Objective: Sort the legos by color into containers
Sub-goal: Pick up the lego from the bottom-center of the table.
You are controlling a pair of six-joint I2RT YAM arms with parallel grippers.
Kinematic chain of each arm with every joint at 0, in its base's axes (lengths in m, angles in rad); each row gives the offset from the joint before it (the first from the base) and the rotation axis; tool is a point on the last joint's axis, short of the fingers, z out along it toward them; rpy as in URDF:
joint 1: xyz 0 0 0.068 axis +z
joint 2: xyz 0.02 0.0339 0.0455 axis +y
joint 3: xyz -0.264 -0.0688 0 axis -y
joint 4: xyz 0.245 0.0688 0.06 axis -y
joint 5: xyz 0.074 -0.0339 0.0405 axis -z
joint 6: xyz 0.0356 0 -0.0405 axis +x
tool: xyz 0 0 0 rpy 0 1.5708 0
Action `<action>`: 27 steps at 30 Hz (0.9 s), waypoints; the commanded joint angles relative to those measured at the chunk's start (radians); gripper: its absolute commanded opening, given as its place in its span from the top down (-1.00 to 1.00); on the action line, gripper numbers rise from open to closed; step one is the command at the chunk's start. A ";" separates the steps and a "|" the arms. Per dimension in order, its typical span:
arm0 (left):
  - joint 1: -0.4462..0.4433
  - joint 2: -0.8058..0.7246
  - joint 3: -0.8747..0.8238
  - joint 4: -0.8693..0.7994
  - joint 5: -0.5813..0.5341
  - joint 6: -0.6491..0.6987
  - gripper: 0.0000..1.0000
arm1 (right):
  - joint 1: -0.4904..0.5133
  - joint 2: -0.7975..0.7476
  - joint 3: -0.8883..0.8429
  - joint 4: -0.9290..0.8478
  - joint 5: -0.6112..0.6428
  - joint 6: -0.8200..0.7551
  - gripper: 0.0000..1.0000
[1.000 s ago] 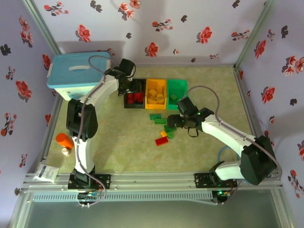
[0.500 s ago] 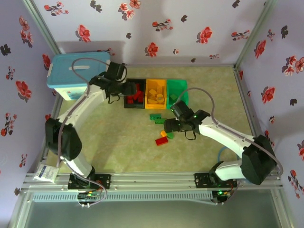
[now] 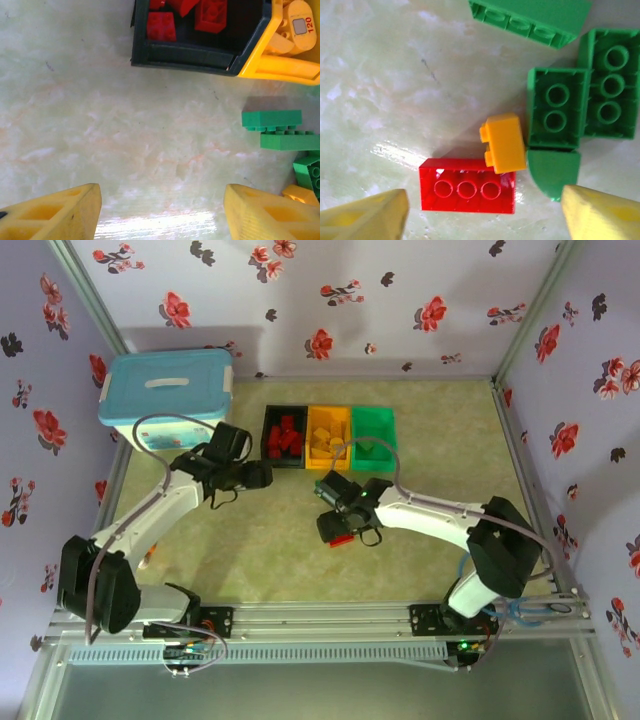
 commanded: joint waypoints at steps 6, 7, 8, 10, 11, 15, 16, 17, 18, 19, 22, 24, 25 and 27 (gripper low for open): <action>-0.006 -0.103 -0.096 0.032 -0.012 -0.052 -0.31 | 0.059 0.085 0.040 -0.046 0.054 0.131 -0.84; -0.005 -0.112 -0.108 0.034 -0.014 -0.056 -0.32 | 0.061 0.096 0.041 -0.043 0.054 0.137 -0.84; -0.006 -0.121 -0.119 0.037 -0.014 -0.061 -0.32 | 0.061 0.108 0.044 -0.043 0.057 0.143 -0.83; -0.005 -0.136 -0.139 0.038 -0.014 -0.069 -0.31 | 0.062 0.128 0.051 -0.044 0.066 0.147 -0.82; -0.005 -0.146 -0.150 0.038 -0.014 -0.072 -0.31 | 0.062 0.139 0.057 -0.049 0.070 0.149 -0.82; -0.005 -0.185 -0.185 0.033 -0.015 -0.081 -0.31 | 0.061 0.180 0.076 -0.053 0.063 0.151 -0.80; -0.005 -0.196 -0.193 0.031 -0.017 -0.082 -0.30 | 0.062 0.189 0.078 -0.052 0.062 0.152 -0.79; -0.006 -0.205 -0.201 0.028 -0.019 -0.083 -0.30 | 0.061 0.195 0.077 -0.051 0.061 0.153 -0.78; -0.005 -0.213 -0.206 0.026 -0.022 -0.085 -0.30 | 0.062 0.201 0.076 -0.049 0.060 0.156 -0.77; -0.005 -0.220 -0.212 0.023 -0.024 -0.085 -0.30 | 0.061 0.208 0.077 -0.048 0.060 0.155 -0.75; -0.005 -0.237 -0.225 0.018 -0.028 -0.088 -0.30 | 0.064 0.220 0.078 -0.040 0.054 0.159 -0.63; -0.005 -0.245 -0.234 0.018 -0.029 -0.090 -0.30 | 0.067 0.222 0.079 -0.038 0.054 0.160 -0.51; -0.005 -0.248 -0.237 0.018 -0.030 -0.091 -0.30 | 0.070 0.225 0.082 -0.040 0.054 0.160 -0.44; -0.005 -0.254 -0.243 0.016 -0.031 -0.090 -0.30 | 0.072 0.229 0.088 -0.047 0.057 0.160 -0.32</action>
